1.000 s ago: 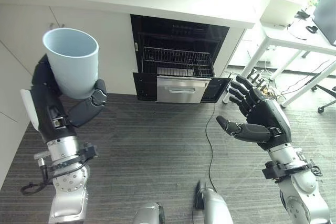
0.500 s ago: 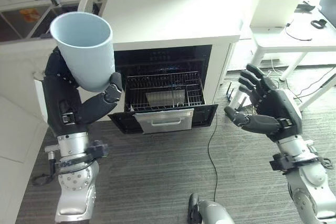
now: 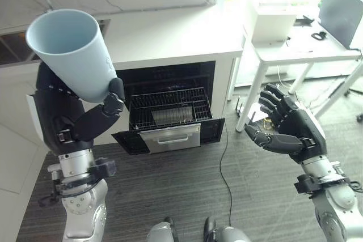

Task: Place the dishes in the dishwasher.

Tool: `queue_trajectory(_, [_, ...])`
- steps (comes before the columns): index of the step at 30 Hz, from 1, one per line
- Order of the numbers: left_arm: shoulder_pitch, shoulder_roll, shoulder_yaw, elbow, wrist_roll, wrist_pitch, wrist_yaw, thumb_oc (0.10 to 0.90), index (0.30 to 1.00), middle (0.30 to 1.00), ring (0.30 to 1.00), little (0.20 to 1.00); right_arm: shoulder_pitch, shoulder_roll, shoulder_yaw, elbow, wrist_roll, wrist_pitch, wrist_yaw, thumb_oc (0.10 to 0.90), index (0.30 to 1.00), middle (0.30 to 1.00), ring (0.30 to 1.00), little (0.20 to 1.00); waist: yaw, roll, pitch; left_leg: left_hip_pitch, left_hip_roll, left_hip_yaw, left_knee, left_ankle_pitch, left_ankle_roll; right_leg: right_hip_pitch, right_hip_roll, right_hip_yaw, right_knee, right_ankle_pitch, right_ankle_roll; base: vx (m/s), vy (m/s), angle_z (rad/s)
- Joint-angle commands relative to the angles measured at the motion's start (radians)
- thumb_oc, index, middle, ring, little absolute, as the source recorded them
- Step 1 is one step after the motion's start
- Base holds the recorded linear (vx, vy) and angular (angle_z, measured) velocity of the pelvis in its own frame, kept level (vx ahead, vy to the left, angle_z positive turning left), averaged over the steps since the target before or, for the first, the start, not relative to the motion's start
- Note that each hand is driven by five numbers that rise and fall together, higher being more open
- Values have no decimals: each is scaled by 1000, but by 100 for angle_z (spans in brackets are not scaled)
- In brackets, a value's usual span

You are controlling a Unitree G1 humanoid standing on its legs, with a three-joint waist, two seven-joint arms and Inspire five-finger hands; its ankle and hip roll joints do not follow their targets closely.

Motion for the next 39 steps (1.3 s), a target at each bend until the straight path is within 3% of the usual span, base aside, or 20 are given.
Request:
queue_trajectory(1, [-57, 57, 43, -60, 7, -90, 12, 400, 300, 300, 300, 300, -132, -8, -16, -39, 48, -91, 21, 800, 900, 900, 900, 900, 28, -33, -70, 60, -37, -28, -81, -11, -2, 44, -64, 70, 68, -92, 124, 111, 158, 9])
queue_trajectory(7, [-105, 91, 33, -44, 80, -53, 0, 400, 300, 300, 300, 300, -175, 23, 29, -39, 31, -95, -32, 800, 900, 900, 900, 900, 45, -44, -62, 77, -82, -46, -81, -46, 42, 66, -111, 46, 68, -63, 158, 102, 196, 23])
queue_trajectory(9, [-117, 109, 32, -35, 91, -54, -7, 400, 300, 300, 300, 300, -187, 34, 42, -24, 24, -113, -52, 800, 900, 900, 900, 900, 52, -41, -56, 76, -97, -51, -81, -51, 68, 95, -114, 33, 68, -24, 167, 130, 248, 20])
queue_trajectory(11, [-129, 119, 24, -27, 104, -57, 3, 400, 300, 300, 300, 300, -199, 45, 57, -11, 14, -127, -59, 800, 900, 900, 900, 900, 51, -32, -50, 77, -105, -63, -81, -51, 86, 125, -102, 17, 68, 65, 173, 103, 180, 12])
queue_trajectory(12, [-130, 120, 23, -25, 106, -58, 5, 400, 300, 300, 300, 300, -200, 46, 58, -9, 13, -129, -59, 800, 900, 900, 900, 900, 50, -30, -47, 78, -104, -65, -81, -51, 88, 126, -100, 16, 68, 73, 175, 103, 145, 9])
queue_trajectory(13, [-139, 124, 19, -20, 120, -61, 9, 400, 300, 300, 300, 300, -203, 53, 69, -7, 6, -133, -59, 800, 900, 900, 900, 900, 40, -18, -36, 84, -105, -85, -81, -51, 95, 114, -73, 22, 107, 120, 174, 90, 122, 5])
queue_trajectory(16, [-161, 131, 16, -31, 143, -40, 2, 400, 300, 300, 300, 300, -198, 57, 70, -10, 6, -124, -60, 800, 900, 900, 900, 900, 28, -27, -25, 89, -111, -98, -81, -54, 89, 75, -59, 36, 68, 80, 160, 163, -11, -6])
queue_trajectory(17, [-169, 136, 15, -34, 126, -30, -8, 400, 300, 300, 300, 300, -189, 55, 62, -8, 6, -126, -56, 800, 900, 900, 900, 900, 23, -47, -19, 102, -125, -89, -81, -70, 84, 21, -101, 50, 68, 30, 162, 205, -184, -17])
queue_trajectory(20, [-167, 139, 21, -40, 120, -26, -17, 400, 300, 300, 300, 300, -190, 56, 57, -10, 4, -122, -51, 800, 900, 900, 900, 900, 12, -68, -18, 129, -133, -69, -81, -106, 85, -62, -147, 94, 68, 53, 189, 271, -275, -12])
queue_trajectory(21, [-157, 145, 22, -48, 128, -16, -3, 400, 300, 300, 300, 300, -198, 61, 62, -29, 13, -109, -45, 800, 900, 900, 900, 900, -6, -69, -13, 186, -128, -51, -81, -140, 84, -183, -180, 113, 68, 99, 208, 475, -550, -6])
queue_trajectory(22, [-157, 143, 21, -49, 143, -17, 10, 400, 300, 300, 300, 300, -202, 64, 67, -30, 14, -111, -33, 800, 900, 900, 900, 900, -12, -71, -16, 198, -128, -58, -81, -155, 91, -194, -169, 127, 68, 90, 210, 520, -657, 2])
queue_trajectory(25, [-155, 138, 3, -52, 186, -15, 70, 400, 300, 300, 300, 300, -220, 47, 84, -20, -31, -103, -76, 800, 900, 900, 900, 900, -15, -70, -41, 231, -115, -50, -81, -176, 81, -174, -163, 108, 68, 89, 203, 224, -400, 1])
queue_trajectory(28, [-152, 132, 2, -64, 165, -2, 87, 400, 300, 300, 300, 300, -240, 18, 79, -18, -4, -66, -72, 800, 900, 900, 900, 900, -20, -60, -72, 273, -86, -41, -81, -177, 47, -140, -140, 83, 68, 63, 171, 198, -369, 13])
queue_trajectory(32, [-140, 107, -3, -86, 176, -8, 83, 400, 300, 300, 300, 300, -222, 1, 52, -32, 26, -50, -56, 800, 900, 900, 900, 900, -16, -45, -83, 271, -38, -22, -81, -41, 6, -89, -99, 69, 68, 16, 136, 149, -315, 1])
queue_trajectory(33, [-118, 96, 9, -92, 140, -21, 69, 400, 300, 300, 300, 300, -195, -10, 33, -39, 46, -55, -33, 800, 900, 900, 900, 900, -10, -47, -84, 278, -38, -1, -81, 52, -7, -55, -81, 68, 68, -15, 111, 200, -398, -15])
queue_trajectory(34, [-112, 86, 5, -91, 125, -31, 54, 400, 300, 300, 300, 300, -186, -8, 28, -41, 49, -51, -32, 800, 900, 900, 900, 900, -3, -55, -78, 255, -43, 17, -81, 62, -1, -35, -80, 63, 68, -26, 106, 206, -347, -2])
queue_trajectory(35, [-103, 75, 3, -92, 104, -37, 35, 400, 300, 300, 300, 300, -192, -3, 34, -38, 38, -47, -28, 800, 900, 900, 900, 900, 3, -54, -71, 219, -67, 30, -81, -2, 20, -26, -76, 64, 68, -33, 112, 117, -94, -7])
queue_trajectory(36, [-91, 69, 0, -89, 85, -43, 23, 400, 300, 300, 300, 300, -201, 4, 46, -28, 24, -51, -5, 800, 900, 900, 900, 900, 1, -40, -67, 170, -54, 67, -81, -48, 26, -15, -63, 60, 68, -44, 119, 112, 11, -3])
queue_trajectory(39, [-95, 68, -8, -75, 77, -44, 33, 400, 300, 300, 300, 300, -212, 12, 59, -16, 6, -47, -7, 800, 900, 900, 900, 900, 2, -25, -64, 120, -32, 55, -81, -33, 5, -5, -43, 69, 68, -60, 116, 92, 47, 30])
